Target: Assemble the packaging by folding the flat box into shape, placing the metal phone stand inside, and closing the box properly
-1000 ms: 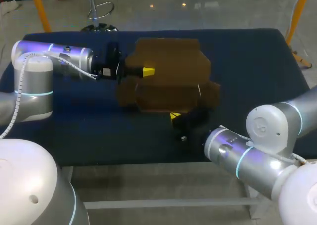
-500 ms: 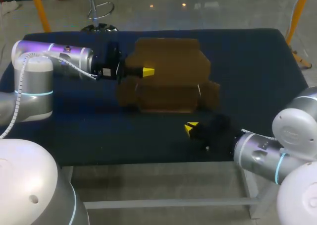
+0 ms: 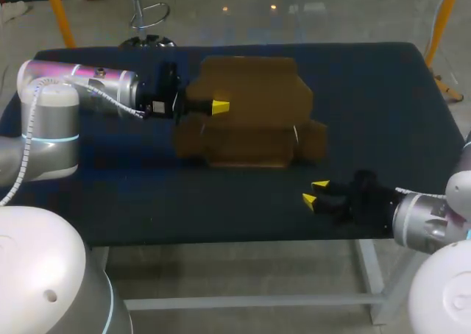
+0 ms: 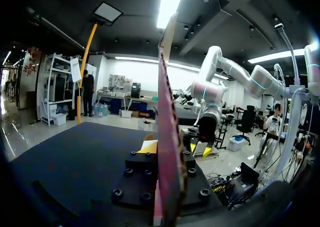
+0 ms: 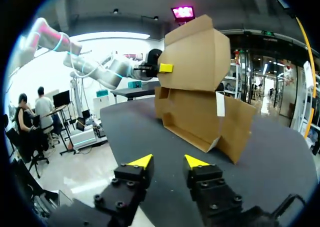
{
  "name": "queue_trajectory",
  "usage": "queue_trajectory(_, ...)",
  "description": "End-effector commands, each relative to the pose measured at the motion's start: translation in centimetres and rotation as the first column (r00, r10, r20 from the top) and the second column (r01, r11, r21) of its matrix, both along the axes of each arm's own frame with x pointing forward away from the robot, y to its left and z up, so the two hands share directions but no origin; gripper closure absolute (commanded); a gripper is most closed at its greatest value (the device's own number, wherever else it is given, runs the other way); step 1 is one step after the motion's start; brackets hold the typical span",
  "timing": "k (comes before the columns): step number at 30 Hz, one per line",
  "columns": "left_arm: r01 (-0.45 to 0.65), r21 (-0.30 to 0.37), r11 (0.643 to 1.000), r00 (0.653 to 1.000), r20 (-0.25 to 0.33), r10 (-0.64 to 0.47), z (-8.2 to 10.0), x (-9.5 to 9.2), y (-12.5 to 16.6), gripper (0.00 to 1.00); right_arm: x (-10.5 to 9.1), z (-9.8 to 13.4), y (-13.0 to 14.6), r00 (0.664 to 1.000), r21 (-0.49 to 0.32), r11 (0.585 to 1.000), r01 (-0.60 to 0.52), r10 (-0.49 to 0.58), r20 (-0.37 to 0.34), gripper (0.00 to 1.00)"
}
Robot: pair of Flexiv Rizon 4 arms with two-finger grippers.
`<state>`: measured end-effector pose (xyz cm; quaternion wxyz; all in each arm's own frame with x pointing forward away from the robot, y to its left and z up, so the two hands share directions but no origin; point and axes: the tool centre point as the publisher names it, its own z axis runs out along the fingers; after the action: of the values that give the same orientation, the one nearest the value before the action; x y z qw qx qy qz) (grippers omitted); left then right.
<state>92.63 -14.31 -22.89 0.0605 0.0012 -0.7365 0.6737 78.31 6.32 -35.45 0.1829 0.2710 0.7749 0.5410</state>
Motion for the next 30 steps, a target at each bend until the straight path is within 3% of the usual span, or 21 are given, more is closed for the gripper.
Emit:
queue_trajectory(1, 0.004, -0.001, 1.0, 1.0, 0.0, -0.004, -0.3, 0.1, -0.1, 1.0, -1.1, 1.4, -3.1, 0.999, 0.007, 0.999, -0.032, 0.032, -0.002, 0.4)
queue_trajectory(3, 0.004, -0.001, 1.0, 1.0, 0.0, -0.004, -0.3, 0.1, -0.1, 1.0, -1.1, 1.5, -3.3, 0.999, 0.006, 0.999, -0.035, 0.035, -0.001, 0.32)
queue_trajectory(4, 0.004, -0.001, 1.0, 1.0, 0.0, -0.004, -0.3, 0.1, -0.1, 1.0, -0.9, 1.7, -4.0, 0.999, 0.006, 0.999, -0.04, 0.04, 0.003, 0.14)
queue_trajectory(7, 0.004, -0.001, 1.0, 1.0, 0.0, -0.004, -0.3, 0.1, -0.1, 1.0, -0.7, 1.8, -4.8, 0.999, -0.007, 0.999, -0.047, 0.047, 0.013, 0.0)
queue_trajectory(17, 0.004, -0.001, 1.0, 1.0, 0.0, -0.004, -0.3, 0.1, -0.1, 1.0, 1.7, 1.7, -7.0, 0.996, -0.01, 0.997, -0.076, 0.076, 0.05, 0.0)
queue_trajectory(30, 0.004, -0.001, 1.0, 1.0, 0.0, -0.004, -0.3, 0.1, -0.1, 1.0, 5.5, 0.5, -8.7, 0.996, 0.012, 0.996, -0.087, 0.087, 0.029, 0.0)
